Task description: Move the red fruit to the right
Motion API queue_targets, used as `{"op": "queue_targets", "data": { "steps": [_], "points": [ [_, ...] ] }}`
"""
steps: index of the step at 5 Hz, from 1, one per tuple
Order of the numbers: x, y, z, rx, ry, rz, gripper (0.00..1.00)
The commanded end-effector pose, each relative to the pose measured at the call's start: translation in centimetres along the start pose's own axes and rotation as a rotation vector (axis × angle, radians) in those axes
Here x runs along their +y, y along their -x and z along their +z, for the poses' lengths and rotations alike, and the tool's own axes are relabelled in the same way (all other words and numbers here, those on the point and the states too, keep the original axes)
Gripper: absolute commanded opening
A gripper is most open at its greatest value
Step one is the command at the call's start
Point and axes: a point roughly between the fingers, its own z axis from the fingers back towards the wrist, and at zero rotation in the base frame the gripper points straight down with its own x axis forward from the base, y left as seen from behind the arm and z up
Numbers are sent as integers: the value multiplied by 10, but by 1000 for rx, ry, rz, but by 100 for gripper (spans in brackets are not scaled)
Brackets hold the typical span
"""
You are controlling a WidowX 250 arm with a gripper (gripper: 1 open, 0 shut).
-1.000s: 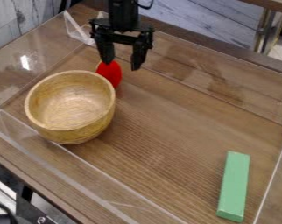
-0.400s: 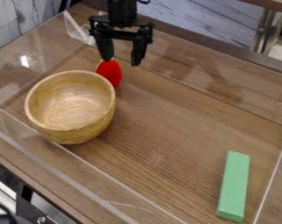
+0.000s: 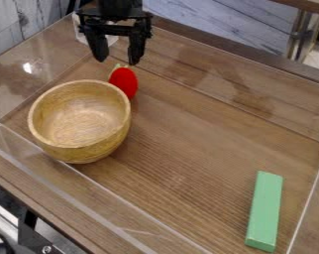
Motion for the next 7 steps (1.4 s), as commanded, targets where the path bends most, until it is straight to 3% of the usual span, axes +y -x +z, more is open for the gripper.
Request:
{"op": "queue_targets", "data": {
  "steps": [1,2,4,6,7],
  "points": [
    [-3,-9,25,-93,-3,-38,100],
    [-8,-15,20,-88,2,-69,100],
    [-22,-14,15,-73,1,-21,100],
    [-26,-38,-1,-39,-35,-72,100],
    [-17,-45,-21,-22,-51,-43,100]
  ]
}}
